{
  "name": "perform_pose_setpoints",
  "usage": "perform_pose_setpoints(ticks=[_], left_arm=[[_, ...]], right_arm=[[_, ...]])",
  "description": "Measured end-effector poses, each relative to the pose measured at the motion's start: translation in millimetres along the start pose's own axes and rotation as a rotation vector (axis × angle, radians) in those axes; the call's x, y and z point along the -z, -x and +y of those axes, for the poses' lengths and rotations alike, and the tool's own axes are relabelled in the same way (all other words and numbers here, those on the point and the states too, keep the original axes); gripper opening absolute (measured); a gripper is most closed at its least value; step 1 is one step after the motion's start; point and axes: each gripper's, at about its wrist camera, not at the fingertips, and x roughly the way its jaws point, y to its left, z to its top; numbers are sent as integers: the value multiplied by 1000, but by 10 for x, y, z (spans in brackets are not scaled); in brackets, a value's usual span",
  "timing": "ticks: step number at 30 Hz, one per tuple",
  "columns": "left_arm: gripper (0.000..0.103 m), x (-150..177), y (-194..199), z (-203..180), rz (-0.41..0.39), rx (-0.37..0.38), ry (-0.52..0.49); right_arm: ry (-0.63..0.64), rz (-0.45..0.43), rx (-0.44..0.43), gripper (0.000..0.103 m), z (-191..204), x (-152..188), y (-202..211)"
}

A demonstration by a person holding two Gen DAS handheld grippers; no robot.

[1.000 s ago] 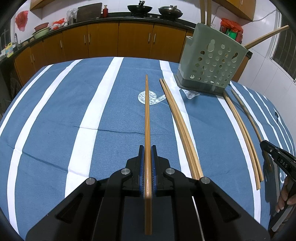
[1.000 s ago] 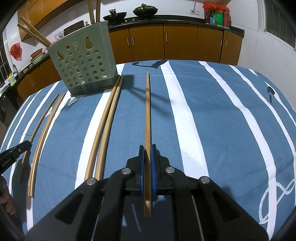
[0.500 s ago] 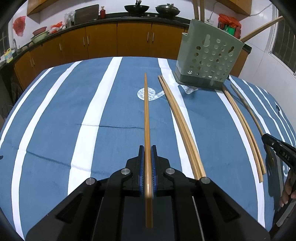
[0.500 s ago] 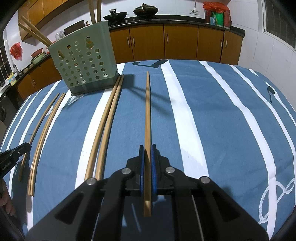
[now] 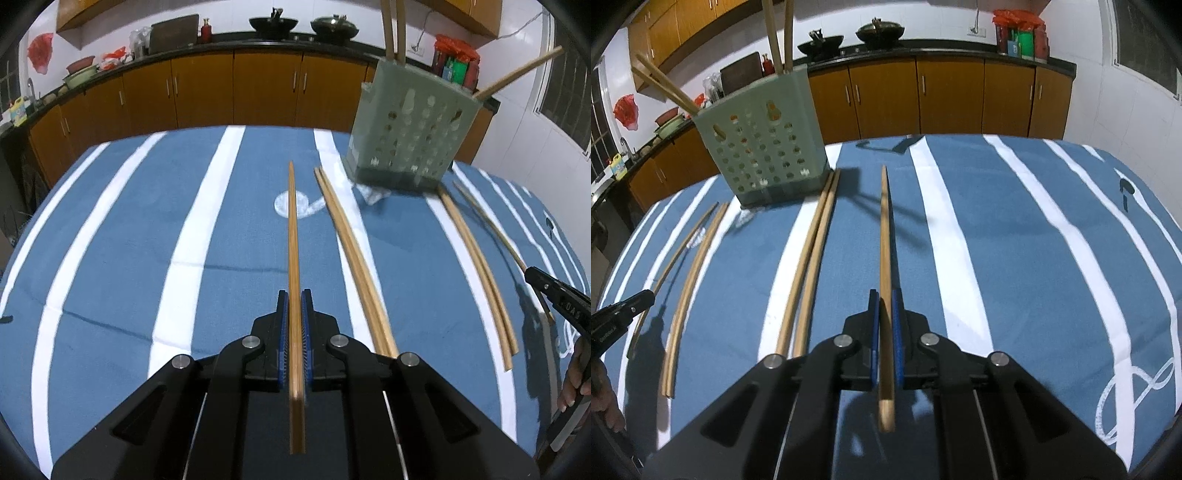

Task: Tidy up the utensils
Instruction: 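Lift both held chopsticks upright and carry them above the green holder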

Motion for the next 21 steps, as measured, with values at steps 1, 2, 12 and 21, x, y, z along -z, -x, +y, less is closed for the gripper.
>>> perform_pose_setpoints(ticks=[1, 2, 12, 21], left_arm=[[8, -35, 48, 2, -16, 2, 2], [8, -62, 79, 1, -27, 4, 3], [8, -339, 434, -2, -154, 32, 23], [8, -502, 679, -8, -241, 50, 38]], right_arm=[[-1, -10, -2, 8, 2, -18, 31], [-2, -23, -5, 8, 2, -45, 73], [-12, -121, -28, 8, 8, -241, 378], [-27, -193, -45, 8, -1, -348, 590]])
